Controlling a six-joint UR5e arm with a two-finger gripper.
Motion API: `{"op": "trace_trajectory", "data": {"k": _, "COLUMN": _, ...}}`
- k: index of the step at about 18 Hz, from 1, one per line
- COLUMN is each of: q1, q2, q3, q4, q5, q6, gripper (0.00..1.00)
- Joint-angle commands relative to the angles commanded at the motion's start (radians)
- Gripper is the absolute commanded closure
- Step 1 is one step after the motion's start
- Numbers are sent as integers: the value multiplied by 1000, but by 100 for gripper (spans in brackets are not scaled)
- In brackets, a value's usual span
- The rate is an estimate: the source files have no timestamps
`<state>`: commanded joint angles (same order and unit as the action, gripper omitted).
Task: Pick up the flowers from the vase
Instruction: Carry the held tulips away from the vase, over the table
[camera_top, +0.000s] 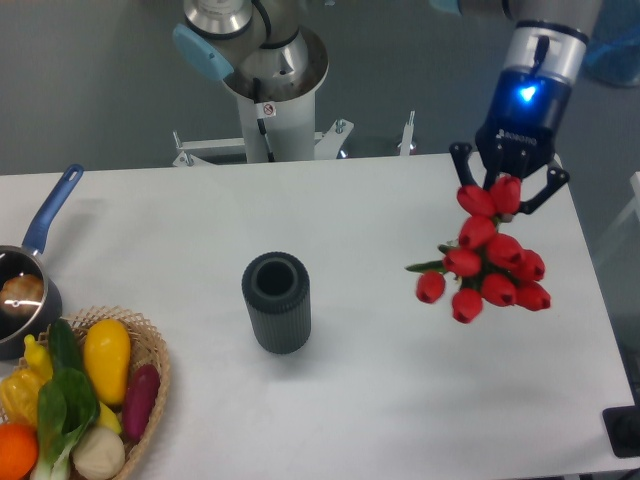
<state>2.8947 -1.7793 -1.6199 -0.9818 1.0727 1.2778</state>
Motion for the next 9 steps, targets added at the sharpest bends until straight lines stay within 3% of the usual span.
{"op": "trace_trajectory", "data": {"k": 3, "q1": -70, "q2": -40, "q3": 21, "q4": -9, "q5": 276, "q6": -1, "gripper": 95}}
{"op": "trace_trajectory", "data": {"k": 7, "q1": -109, "q2": -66, "q3": 29, "q4": -38, "q5": 440, "q6": 0, "gripper": 95}}
{"op": "trace_trajectory", "data": {"k": 9, "q1": -114, "q2": -69, "q3": 51, "q4": -44, "q5": 451, "q6": -3, "gripper": 96}}
